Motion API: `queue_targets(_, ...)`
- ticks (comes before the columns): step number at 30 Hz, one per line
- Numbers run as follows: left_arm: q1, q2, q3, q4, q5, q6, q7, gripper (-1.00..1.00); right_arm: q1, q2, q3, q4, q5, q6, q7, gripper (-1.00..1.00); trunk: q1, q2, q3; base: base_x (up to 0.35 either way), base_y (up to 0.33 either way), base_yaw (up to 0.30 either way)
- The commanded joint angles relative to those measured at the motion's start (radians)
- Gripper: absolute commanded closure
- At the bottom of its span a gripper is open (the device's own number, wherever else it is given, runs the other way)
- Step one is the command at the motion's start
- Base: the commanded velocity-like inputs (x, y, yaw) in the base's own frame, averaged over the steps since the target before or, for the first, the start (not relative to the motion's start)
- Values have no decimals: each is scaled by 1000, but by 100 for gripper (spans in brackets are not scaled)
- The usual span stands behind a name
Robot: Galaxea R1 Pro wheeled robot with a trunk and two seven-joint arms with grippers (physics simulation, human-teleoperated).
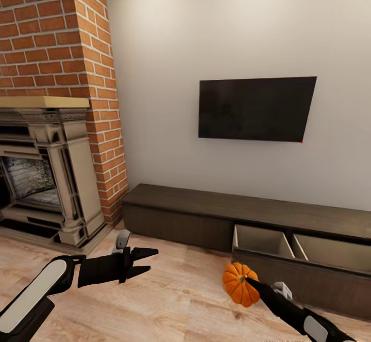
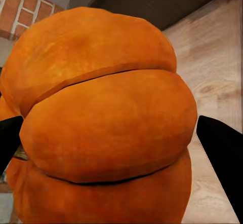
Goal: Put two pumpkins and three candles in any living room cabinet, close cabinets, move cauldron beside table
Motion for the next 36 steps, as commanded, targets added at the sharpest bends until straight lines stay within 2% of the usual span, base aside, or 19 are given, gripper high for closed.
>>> queue_targets(1, -1, 0, -1, -1, 7, 1, 6, -100, -1, 0, -5, 37, -15, -8, 41, 100, -4, 7, 3, 0, 0, -236)
queue_targets(4, -1, -4, -2, -2, 7, 1, 6, -100, -1, -1, -6, 109, -15, -36, 114, 100, -16, 28, 16, 0, 0, -236)
queue_targets(7, -1, -12, -2, -4, 7, 1, 6, -100, -1, -2, -6, 138, -15, -45, 141, 100, -27, 49, 29, 0, 0, -236)
queue_targets(15, -1, -16, -16, -8, 6, 1, 6, -100, -1, -15, -5, 163, -15, -53, 146, 100, -58, 105, 63, -35, 0, -236)
queue_targets(20, -1, -18, -20, -8, 5, 1, 6, -100, -1, -17, -5, 167, -15, -80, 145, 100, -77, 140, 85, -294, 0, -236)
queue_targets(30, -1, -19, -20, -8, 5, 1, 6, -100, -1, -18, -5, 175, -15, -85, 141, 100, -115, 210, 128, -327, 0, -236)
queue_targets(36, -2, -19, -20, -5, 6, 0, 6, -100, -1, -18, -5, 176, -15, -85, 140, 100, -138, 252, 153, -51, 0, -236)
